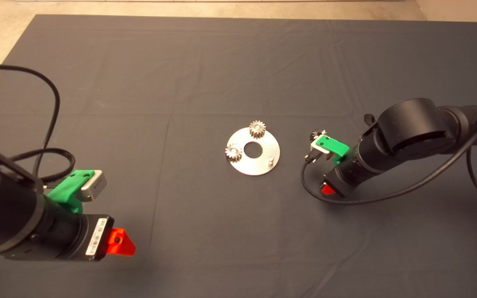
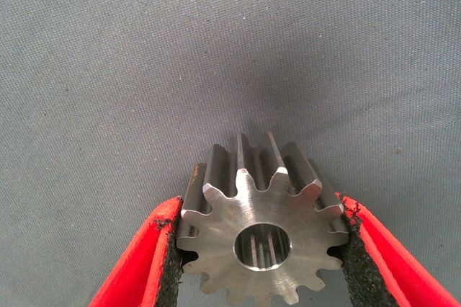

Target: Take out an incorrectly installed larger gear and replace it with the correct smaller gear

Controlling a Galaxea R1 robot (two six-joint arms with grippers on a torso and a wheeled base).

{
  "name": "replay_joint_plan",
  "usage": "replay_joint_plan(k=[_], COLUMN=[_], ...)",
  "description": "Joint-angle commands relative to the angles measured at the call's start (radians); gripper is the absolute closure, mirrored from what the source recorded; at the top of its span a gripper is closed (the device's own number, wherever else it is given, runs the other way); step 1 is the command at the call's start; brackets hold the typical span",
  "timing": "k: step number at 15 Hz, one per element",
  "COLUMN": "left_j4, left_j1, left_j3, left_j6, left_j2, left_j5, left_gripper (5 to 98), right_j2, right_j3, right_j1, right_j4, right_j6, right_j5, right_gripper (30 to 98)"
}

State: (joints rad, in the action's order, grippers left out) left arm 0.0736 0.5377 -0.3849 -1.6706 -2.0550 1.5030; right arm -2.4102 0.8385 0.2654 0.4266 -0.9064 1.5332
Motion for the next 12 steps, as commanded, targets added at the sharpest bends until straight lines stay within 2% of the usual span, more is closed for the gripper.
replay_joint_plan(k=[1,6,12], left_j4=[-0.020,-0.020,-0.020], left_j1=[0.002,0.003,0.003], left_j3=[0.015,0.015,0.015], left_j6=[-0.003,-0.004,-0.004], left_j2=[0.003,0.003,0.003], left_j5=[0.006,0.006,0.006], left_gripper=[5.9,5.9,5.9], right_j2=[0.001,-0.004,-0.005], right_j3=[-0.015,-0.012,-0.010], right_j1=[0.018,0.017,0.017], right_j4=[-0.009,-0.008,-0.009], right_j6=[0.003,0.004,0.003], right_j5=[0.125,0.125,0.125], right_gripper=[80.7,79.7,75.4])
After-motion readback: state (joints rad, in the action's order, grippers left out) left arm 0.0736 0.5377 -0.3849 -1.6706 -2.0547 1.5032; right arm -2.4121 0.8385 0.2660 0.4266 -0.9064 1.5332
